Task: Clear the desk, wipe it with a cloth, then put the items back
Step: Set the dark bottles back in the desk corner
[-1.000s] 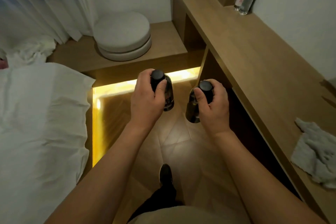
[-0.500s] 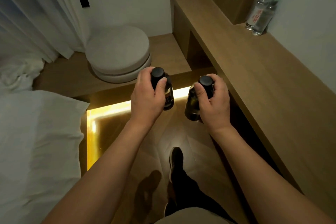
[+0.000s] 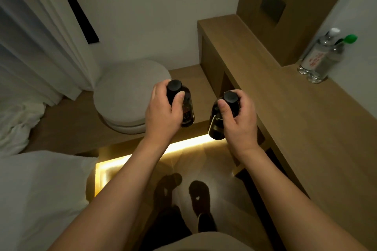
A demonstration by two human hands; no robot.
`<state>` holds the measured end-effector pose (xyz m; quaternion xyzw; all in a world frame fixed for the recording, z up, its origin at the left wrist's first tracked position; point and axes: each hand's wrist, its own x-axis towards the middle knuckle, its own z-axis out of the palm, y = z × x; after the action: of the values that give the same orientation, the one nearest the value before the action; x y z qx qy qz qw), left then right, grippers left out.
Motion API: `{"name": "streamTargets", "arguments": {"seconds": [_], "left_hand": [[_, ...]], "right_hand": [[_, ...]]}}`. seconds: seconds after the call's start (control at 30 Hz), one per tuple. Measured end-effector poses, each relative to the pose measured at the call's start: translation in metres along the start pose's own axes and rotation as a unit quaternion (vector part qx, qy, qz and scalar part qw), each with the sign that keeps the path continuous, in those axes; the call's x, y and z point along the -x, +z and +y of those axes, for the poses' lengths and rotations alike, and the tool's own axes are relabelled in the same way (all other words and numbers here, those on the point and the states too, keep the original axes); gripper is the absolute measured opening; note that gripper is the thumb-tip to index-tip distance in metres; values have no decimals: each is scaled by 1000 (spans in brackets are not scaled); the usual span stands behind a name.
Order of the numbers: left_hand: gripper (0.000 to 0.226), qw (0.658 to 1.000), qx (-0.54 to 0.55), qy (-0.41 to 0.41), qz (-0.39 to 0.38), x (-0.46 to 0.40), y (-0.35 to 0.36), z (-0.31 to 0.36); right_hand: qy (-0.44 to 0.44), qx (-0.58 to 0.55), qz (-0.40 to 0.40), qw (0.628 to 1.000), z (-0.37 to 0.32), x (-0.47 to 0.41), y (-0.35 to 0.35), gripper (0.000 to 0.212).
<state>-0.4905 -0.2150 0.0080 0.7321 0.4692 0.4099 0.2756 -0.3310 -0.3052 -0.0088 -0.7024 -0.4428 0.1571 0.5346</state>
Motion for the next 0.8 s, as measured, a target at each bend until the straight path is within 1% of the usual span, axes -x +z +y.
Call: {"name": "streamTargets", "arguments": {"seconds": [0.17,0.33,0.43,0.5,0.57,0.7,0.8], "left_hand": [[32,1000,9,1,-17,-88,25,-33],[37,997,11,33,-65,-186,43,-63],[35,995,13,44,-87,-241,54,-74],[34,994,19,52,-98,-273,64,-80],[33,992,27,61,-106,-299,77,-86],[31,988,44,65,-136,-332,105,-91],[31,980,43,81,-178,-349,132,-87]], "right_hand": [[22,24,15,999,14,-75,42,38],[50,25,59,997,19,-155,85,44],[68,35,85,993,20,-197,104,42],[75,31,103,991,23,-222,115,46],[79,27,117,990,26,-244,123,47],[91,44,139,985,41,-275,126,42],[112,50,163,979,57,-295,117,34]]}}
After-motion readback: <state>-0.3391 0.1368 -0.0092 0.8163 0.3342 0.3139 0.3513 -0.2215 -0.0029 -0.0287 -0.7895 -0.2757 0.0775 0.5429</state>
